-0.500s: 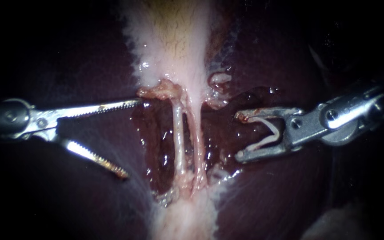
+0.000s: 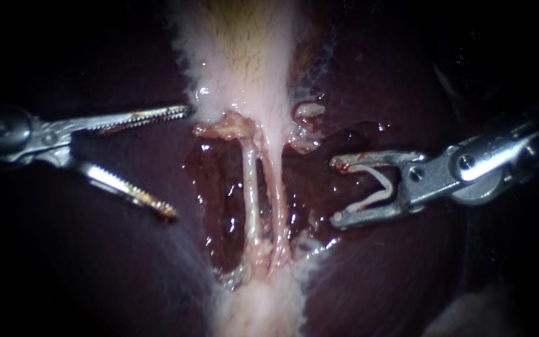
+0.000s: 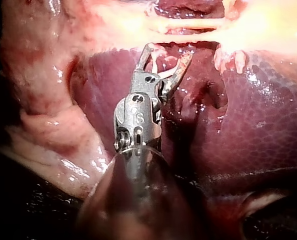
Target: Grabbing gallbladder
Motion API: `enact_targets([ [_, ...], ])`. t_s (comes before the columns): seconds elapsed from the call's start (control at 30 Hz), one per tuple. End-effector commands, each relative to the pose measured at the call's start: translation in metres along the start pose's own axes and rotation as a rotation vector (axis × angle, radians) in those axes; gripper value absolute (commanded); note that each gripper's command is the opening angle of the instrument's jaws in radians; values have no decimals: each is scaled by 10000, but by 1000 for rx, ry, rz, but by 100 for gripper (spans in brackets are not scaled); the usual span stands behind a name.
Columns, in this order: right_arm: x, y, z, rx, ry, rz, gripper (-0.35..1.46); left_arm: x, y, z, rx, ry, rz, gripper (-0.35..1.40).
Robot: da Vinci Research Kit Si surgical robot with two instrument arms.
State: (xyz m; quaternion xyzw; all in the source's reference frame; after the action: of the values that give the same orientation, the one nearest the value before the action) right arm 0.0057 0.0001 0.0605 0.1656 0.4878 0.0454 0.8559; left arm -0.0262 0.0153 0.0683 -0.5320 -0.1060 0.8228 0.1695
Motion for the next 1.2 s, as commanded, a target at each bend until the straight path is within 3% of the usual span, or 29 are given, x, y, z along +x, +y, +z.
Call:
enact_targets([
  [0.03, 0, 0, 0, 0, 0, 0, 50, -2, -4, 5, 5, -1, -1, 108],
  [0.27, 0, 0, 1, 0, 0, 0, 50, -14, -34, 34, 11, -2, -2, 99],
  [0.4, 0, 0, 1, 0, 0, 0, 50, -25, -44, 45, 11, -1, -10, 81],
  [0.53, 1, 0, 1, 0, 0, 0, 50, -37, -44, 51, 8, -17, -45, 59],
  [0.77, 1, 0, 2, -1, 0, 0, 50, -52, -42, 51, 0, -62, -74, 56],
  [0.9, 1, 0, 2, -1, 0, 0, 50, -50, -41, 46, -4, -76, -88, 41],
  [1.2, 1, 0, 2, -1, 0, 0, 50, -43, -43, 38, 31, -84, -115, 0],
])
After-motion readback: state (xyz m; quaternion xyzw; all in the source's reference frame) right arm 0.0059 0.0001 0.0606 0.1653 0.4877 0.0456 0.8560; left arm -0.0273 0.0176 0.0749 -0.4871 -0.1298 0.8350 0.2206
